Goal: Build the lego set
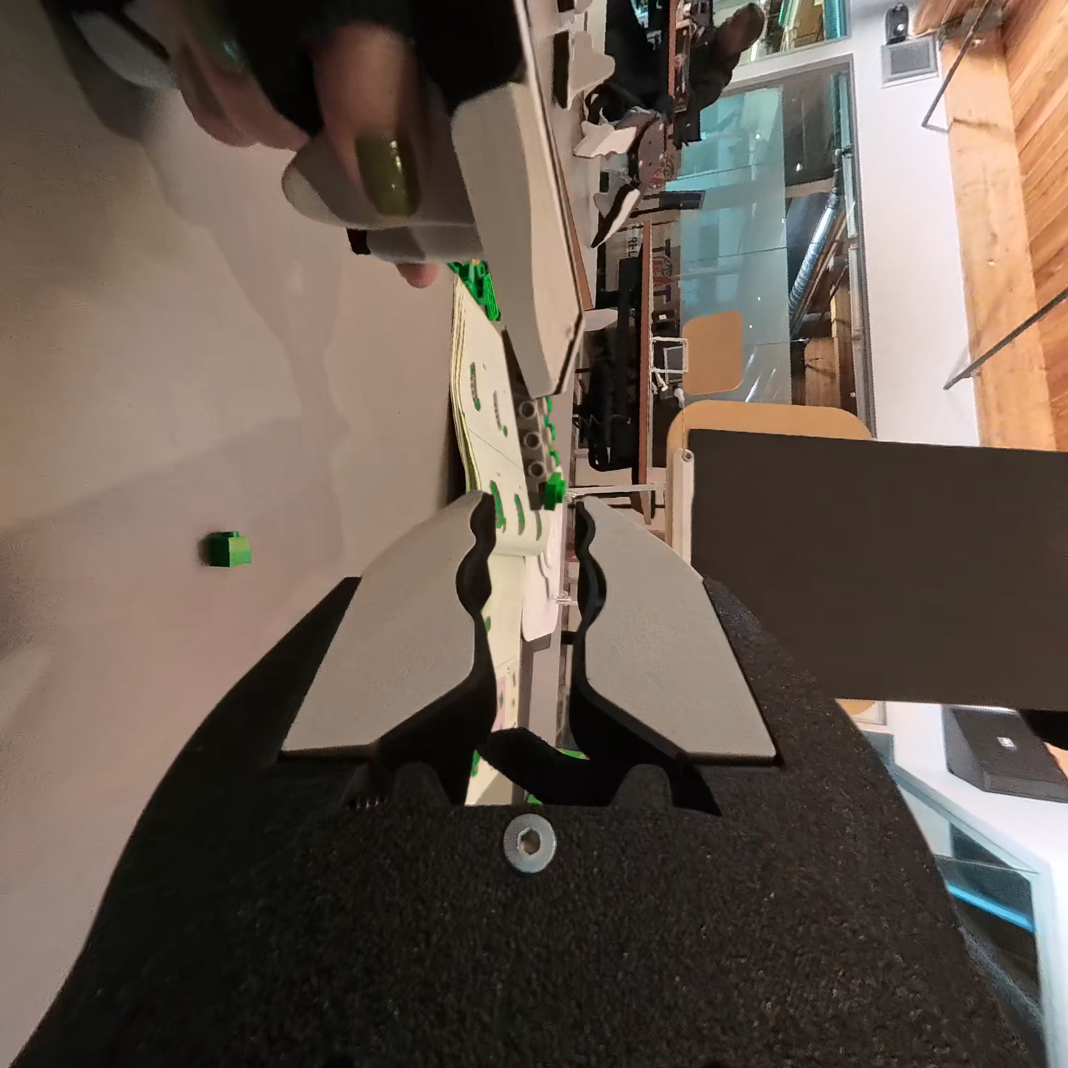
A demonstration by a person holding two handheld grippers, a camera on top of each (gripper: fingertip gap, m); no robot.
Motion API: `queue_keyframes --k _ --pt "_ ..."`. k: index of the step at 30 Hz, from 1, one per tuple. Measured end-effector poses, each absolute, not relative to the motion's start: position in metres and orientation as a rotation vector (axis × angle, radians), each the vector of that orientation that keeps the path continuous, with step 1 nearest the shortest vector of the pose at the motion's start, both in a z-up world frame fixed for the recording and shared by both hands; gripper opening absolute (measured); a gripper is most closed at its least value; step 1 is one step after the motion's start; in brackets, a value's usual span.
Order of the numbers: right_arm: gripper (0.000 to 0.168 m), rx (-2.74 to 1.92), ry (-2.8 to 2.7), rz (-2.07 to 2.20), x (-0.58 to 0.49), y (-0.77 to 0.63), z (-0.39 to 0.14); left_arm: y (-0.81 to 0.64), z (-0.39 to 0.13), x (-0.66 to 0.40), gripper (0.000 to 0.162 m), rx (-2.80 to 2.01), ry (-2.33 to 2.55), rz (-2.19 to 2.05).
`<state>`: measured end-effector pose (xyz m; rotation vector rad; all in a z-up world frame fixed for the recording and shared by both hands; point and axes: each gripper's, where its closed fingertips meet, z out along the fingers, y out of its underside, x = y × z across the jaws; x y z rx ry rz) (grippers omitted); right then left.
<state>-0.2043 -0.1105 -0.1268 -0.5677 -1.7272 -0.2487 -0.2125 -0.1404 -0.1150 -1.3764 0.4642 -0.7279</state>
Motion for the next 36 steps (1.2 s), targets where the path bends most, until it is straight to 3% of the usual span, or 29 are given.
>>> queue_keyframes --k 7,21,32,36 --pt "0.01 -0.487 -1.719 -0.313 -0.206 -0.111 -0.124 -0.141 -0.116 -0.21 0.016 -1.38 0.477 -0.733" --pt "0.008 -0.21 -1.769 -0.55 -0.203 -0.109 -0.126 -0.139 -0.12 -0.206 0.016 -1.414 0.495 -0.705" --pt "0.009 -0.4 -1.726 -0.285 -0.205 -0.11 -0.125 -0.139 -0.119 -0.208 0.016 -1.405 0.481 -0.712" --pt "0.042 -0.723 -1.636 -0.109 -0.195 -0.086 -0.128 -0.138 -0.116 -0.215 0.016 -1.392 0.443 -0.684"
